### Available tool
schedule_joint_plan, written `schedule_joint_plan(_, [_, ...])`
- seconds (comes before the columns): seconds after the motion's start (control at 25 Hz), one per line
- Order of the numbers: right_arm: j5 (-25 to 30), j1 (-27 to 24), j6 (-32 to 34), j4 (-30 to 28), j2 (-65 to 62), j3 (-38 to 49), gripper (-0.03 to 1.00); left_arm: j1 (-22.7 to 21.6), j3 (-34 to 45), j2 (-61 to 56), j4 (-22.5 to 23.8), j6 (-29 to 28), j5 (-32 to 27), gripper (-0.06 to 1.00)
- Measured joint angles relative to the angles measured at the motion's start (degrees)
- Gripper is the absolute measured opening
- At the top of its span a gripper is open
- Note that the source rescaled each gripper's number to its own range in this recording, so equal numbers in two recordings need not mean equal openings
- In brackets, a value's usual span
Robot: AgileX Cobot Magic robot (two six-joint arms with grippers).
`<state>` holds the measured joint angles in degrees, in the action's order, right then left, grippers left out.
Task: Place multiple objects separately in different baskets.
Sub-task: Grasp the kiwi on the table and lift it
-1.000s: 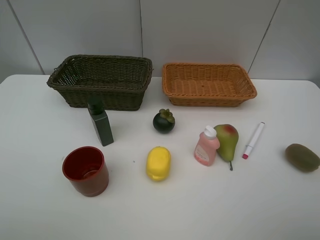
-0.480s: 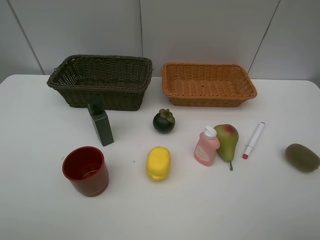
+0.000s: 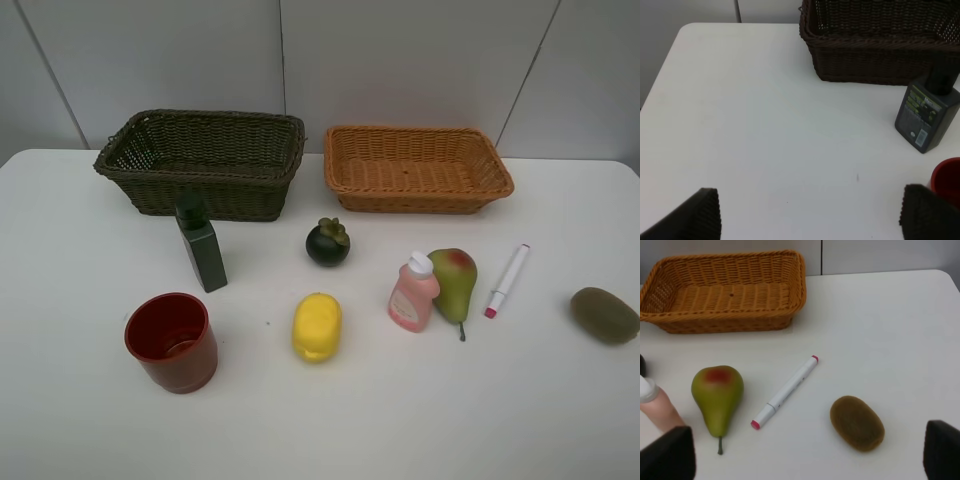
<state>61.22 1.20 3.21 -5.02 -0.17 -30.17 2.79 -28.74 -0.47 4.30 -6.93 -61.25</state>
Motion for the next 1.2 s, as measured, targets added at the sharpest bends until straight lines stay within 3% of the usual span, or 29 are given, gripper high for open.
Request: schedule_joint_plan(1.2, [0.00,0.00,0.00,0.00,0.00,0.00,1.00,0.00,0.00,0.00,0.00,0.00,0.00,0.93])
